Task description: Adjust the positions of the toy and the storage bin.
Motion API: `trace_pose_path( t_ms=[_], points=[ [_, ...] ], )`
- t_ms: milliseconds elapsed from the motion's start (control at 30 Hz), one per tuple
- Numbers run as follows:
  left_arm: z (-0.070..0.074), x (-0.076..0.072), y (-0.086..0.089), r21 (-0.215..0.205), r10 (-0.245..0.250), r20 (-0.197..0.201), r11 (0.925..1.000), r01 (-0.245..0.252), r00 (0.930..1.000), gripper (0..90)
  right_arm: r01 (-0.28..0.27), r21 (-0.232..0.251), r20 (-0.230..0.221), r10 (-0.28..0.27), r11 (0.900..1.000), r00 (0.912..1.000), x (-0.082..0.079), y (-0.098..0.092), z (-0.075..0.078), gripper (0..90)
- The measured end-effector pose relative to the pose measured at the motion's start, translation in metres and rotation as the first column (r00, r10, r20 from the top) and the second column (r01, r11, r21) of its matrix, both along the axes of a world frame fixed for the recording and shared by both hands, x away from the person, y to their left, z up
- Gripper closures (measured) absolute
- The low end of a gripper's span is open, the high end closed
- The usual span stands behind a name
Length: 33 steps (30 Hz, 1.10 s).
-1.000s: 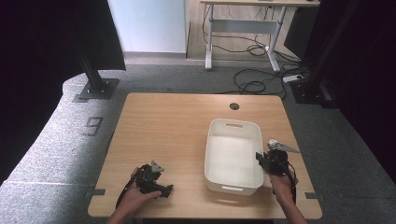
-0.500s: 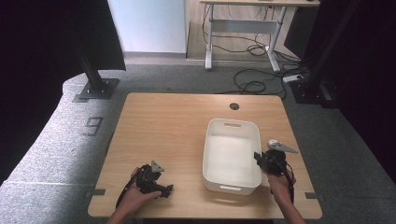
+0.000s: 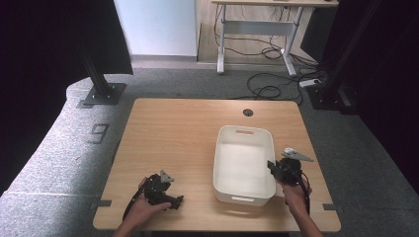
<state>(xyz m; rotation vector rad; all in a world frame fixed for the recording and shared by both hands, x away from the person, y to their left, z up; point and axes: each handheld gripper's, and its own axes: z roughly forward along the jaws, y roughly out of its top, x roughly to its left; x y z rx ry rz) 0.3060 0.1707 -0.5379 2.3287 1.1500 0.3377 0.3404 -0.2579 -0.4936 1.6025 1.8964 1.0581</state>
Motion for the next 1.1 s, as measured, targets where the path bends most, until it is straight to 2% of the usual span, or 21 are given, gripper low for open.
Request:
trace_pose_path(
  t_ms=[1100],
  points=[
    [-0.0005,-0.0003,0.0000,-0.003,-0.003,0.004,1.0000,0.003,1.0000,0.2,-0.036,-0.021,0.022,0.037,0.999,0.9991,0.0042,0.0070,-0.0010,72.5]
  ],
)
